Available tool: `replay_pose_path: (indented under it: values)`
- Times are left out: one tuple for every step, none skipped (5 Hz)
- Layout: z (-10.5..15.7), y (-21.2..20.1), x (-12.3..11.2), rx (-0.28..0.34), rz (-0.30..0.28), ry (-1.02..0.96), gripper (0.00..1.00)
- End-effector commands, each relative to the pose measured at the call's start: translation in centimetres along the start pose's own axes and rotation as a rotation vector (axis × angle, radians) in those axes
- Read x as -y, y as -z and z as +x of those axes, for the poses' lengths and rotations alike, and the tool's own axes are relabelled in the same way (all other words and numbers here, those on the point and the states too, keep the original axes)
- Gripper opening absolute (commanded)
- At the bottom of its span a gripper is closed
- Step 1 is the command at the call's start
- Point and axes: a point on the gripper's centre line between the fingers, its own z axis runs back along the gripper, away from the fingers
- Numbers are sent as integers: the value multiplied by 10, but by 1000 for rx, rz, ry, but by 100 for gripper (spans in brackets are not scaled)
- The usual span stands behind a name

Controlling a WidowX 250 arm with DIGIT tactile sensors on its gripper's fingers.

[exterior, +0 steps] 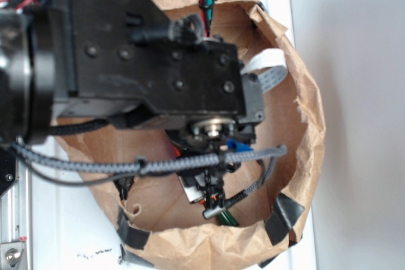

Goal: Grab the white paper.

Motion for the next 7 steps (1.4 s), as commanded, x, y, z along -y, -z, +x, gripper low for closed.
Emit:
replay_pose_path:
  values:
    - [10,-17,2,56,-18,2,100]
    - [23,1,8,127,-32,-67,100]
    - [39,14,10,192,-42,-115,100]
    - [44,27,10,172,-27,-70,100]
    - [31,48,12,115,22,7,100]
    - [14,71,9,156,77,63,100]
    - [14,78,12,179,110,38,100]
